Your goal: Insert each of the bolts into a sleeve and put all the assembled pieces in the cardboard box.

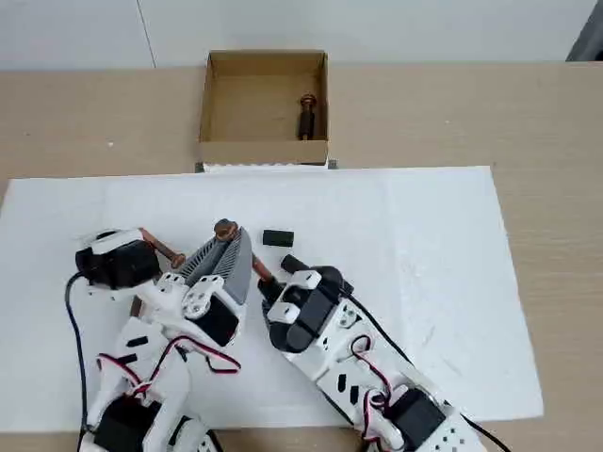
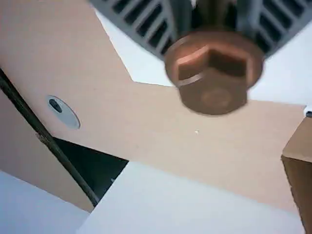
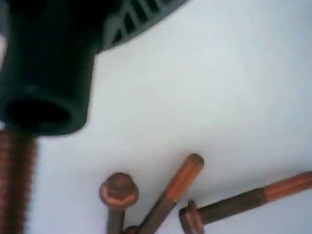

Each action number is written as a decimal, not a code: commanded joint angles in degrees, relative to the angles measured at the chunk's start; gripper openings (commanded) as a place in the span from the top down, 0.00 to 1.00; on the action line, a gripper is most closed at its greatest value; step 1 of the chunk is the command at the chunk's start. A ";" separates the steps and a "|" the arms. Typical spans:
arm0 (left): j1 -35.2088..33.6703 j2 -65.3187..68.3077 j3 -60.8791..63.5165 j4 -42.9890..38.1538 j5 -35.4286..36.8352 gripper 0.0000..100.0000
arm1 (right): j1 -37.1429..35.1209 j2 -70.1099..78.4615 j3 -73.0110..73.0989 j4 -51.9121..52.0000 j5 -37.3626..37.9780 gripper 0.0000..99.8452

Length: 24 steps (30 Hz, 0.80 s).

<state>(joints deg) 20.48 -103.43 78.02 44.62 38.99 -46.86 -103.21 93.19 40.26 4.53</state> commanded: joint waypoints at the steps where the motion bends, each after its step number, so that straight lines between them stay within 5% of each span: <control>1: 0.00 -0.44 0.13 -2.81 0.18 1.00 | -0.66 -0.57 -2.29 -1.54 1.93 1.00; 24: 0.35 -0.44 0.75 0.09 -3.16 1.00 | 2.24 -0.57 -5.01 -1.54 2.37 1.00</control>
<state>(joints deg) 20.48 -103.43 78.46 44.79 36.35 -45.01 -103.21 92.40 40.26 6.46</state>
